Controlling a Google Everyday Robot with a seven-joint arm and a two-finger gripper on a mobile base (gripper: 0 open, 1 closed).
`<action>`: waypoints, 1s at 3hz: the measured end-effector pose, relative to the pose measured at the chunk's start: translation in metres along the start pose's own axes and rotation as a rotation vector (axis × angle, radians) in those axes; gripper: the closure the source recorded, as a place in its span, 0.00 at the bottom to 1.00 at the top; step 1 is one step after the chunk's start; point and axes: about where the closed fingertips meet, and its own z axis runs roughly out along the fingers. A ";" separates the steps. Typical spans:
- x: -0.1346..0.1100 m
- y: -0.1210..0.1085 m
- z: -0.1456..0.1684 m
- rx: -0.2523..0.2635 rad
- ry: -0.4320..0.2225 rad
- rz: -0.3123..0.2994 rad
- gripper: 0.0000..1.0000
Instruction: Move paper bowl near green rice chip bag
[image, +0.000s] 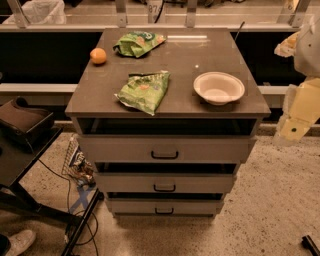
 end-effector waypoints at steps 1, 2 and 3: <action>0.000 0.000 0.000 0.000 0.000 0.000 0.00; -0.001 -0.009 0.003 0.033 0.034 0.032 0.00; 0.003 -0.040 0.014 0.186 0.090 0.165 0.00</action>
Offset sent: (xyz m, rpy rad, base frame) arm 0.0564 -0.0121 -0.0029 -0.1893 -0.0959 -0.3135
